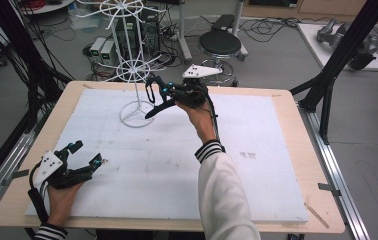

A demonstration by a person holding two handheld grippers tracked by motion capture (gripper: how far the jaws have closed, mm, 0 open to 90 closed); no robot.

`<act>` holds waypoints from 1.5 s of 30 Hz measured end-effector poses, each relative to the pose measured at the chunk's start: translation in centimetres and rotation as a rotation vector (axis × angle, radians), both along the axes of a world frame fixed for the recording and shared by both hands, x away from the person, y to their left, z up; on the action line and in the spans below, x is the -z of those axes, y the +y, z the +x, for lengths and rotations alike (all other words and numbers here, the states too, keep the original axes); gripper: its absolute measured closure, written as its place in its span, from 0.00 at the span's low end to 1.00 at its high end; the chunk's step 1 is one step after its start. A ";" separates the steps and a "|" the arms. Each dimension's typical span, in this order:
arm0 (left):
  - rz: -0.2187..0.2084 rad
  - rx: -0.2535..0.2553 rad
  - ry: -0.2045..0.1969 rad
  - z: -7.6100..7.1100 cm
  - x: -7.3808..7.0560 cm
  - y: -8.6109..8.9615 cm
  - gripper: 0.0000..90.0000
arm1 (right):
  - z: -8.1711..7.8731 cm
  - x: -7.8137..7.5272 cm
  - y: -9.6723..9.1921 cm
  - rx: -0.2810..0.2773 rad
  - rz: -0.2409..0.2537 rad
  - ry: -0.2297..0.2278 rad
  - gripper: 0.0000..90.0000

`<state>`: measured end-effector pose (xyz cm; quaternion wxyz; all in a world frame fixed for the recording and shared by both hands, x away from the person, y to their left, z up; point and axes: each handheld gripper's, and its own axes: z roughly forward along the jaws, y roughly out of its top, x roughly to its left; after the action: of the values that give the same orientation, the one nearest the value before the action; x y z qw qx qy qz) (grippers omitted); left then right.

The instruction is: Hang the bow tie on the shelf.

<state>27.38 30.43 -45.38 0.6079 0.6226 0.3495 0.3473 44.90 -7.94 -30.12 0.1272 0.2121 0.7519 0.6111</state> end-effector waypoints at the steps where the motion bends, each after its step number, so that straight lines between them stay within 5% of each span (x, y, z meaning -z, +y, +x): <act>1: -0.001 0.000 0.000 0.0 0.0 0.0 0.19 | 0.0 0.0 0.1 -0.004 0.007 0.002 0.98; 45: -0.014 -0.014 -0.014 -0.2 0.1 0.0 0.18 | 2.1 2.6 2.5 0.067 -0.048 0.038 0.97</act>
<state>27.22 30.46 -45.44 0.6122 0.6135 0.3519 0.3536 47.05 -5.48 -32.77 0.1384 0.2459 0.7611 0.5841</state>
